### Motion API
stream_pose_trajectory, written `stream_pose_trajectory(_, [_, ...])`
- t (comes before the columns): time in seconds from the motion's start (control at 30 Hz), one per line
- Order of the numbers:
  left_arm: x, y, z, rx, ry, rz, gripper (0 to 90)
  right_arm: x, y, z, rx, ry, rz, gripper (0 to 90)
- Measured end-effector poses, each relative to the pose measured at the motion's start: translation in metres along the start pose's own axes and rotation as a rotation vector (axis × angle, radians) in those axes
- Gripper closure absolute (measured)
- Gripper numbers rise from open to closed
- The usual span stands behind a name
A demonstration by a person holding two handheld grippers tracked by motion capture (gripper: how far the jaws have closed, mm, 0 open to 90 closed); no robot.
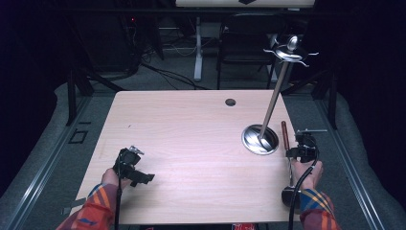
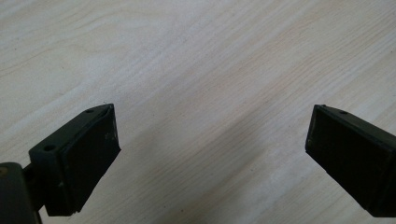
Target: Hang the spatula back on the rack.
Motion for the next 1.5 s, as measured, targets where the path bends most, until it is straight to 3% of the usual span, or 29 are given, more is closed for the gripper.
stream_pose_trajectory(0.17, [-0.001,0.002,-0.001,-0.001,0.007,0.002,2.6,-0.014,-0.006,-0.007,0.019,0.057,-0.045,84.4])
stream_pose_trajectory(0.27, [-0.002,0.001,-0.002,-0.002,0.017,-0.003,2.6,-0.028,-0.013,-0.012,-0.008,0.104,-0.08,84.4])
stream_pose_trajectory(0.33, [-0.002,0.001,-0.002,-0.005,0.017,-0.004,2.6,-0.031,-0.013,-0.013,-0.015,0.116,-0.072,84.4])
stream_pose_trajectory(0.47, [-0.001,0.002,-0.003,-0.008,0.02,-0.002,2.6,-0.044,-0.017,-0.015,-0.017,0.16,-0.103,84.4])
stream_pose_trajectory(0.63, [0.0,0.002,-0.003,-0.004,0.01,0.004,2.5,-0.049,-0.016,-0.016,-0.015,0.176,-0.107,84.5])
stream_pose_trajectory(0.67, [0.0,0.002,-0.003,-0.004,0.012,0.005,2.5,-0.053,-0.016,-0.015,-0.038,0.169,-0.112,84.5])
stream_pose_trajectory(0.77, [0.0,0.001,-0.004,-0.004,0.018,0.002,2.5,-0.059,-0.02,-0.016,-0.046,0.188,-0.123,84.5])
stream_pose_trajectory(0.8, [0.001,0.001,-0.003,-0.006,0.01,0.004,2.5,-0.063,-0.021,-0.017,-0.074,0.193,-0.132,84.5])
stream_pose_trajectory(0.93, [0.002,0.002,-0.006,0.001,0.017,0.004,2.4,-0.081,-0.028,-0.02,-0.112,0.251,-0.16,84.5])
stream_pose_trajectory(1.23, [0.006,0.005,-0.01,0.016,0.009,0.011,2.3,-0.1,-0.035,-0.021,-0.156,0.31,-0.177,84.5])
stream_pose_trajectory(1.3, [0.005,0.005,-0.009,0.016,0.007,0.011,2.2,-0.104,-0.037,-0.022,-0.172,0.322,-0.182,84.6])
stream_pose_trajectory(1.33, [0.004,0.004,-0.009,0.015,0.015,0.013,2.1,-0.11,-0.04,-0.024,-0.2,0.357,-0.173,84.6])
stream_pose_trajectory(1.5, [0.002,0.005,-0.012,0.018,0.024,0.013,2.0,-0.12,-0.047,-0.024,-0.232,0.387,-0.184,84.4])
Point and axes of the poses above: each handheld gripper's, and its own axes: x roughly forward along the jaws, z roughly out of its underside, y roughly to its right, the point moved 9 cm from there along x, roughly forward along the jaws, and after that the axes turned 3 degrees about y, right-handed, at the moved point
